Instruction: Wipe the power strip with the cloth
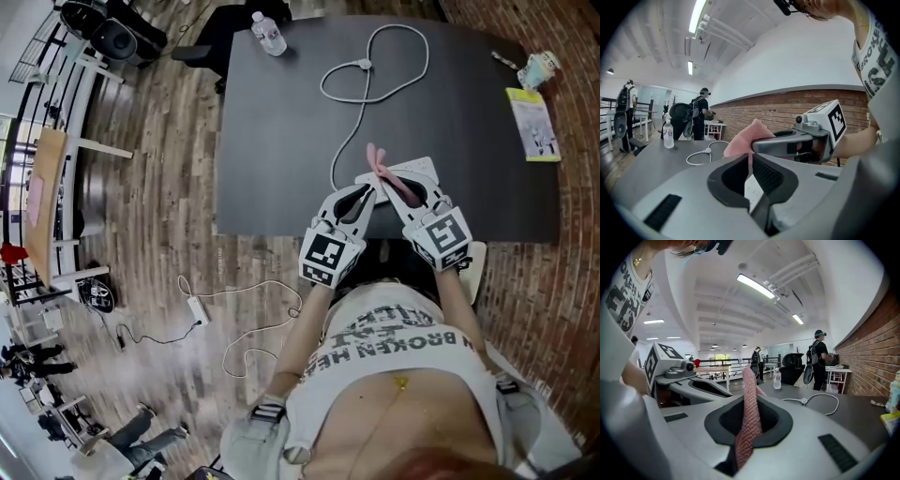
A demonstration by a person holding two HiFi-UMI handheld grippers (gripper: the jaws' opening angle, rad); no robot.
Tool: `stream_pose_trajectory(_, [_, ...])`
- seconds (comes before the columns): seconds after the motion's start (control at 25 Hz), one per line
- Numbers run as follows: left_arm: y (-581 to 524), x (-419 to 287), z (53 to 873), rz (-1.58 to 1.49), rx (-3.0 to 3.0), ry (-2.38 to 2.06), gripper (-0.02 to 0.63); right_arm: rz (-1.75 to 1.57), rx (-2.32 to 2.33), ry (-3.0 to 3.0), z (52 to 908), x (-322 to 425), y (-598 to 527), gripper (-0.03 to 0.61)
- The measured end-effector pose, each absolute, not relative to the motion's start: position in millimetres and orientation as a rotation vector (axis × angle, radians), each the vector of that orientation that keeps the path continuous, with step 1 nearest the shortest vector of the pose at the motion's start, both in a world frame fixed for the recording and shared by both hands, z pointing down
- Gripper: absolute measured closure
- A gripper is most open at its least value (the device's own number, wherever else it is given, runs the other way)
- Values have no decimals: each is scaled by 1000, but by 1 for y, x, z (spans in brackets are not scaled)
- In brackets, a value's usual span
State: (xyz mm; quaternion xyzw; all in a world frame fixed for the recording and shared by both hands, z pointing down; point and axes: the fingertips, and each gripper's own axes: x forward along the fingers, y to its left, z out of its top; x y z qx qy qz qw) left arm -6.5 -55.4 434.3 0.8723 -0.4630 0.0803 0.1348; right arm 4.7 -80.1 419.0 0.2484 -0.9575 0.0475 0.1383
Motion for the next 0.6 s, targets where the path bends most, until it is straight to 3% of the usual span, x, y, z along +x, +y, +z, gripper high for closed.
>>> stream_pose_trajectory(0.2, [-57,-19,462,317,2466,-1358,594,150,647,-2722,442,-6,-87,561])
stream_pose_trajectory(0.6, [-52,-29,550,501,2324,-1283,486,223,619,-2604,492,-9,-110,561])
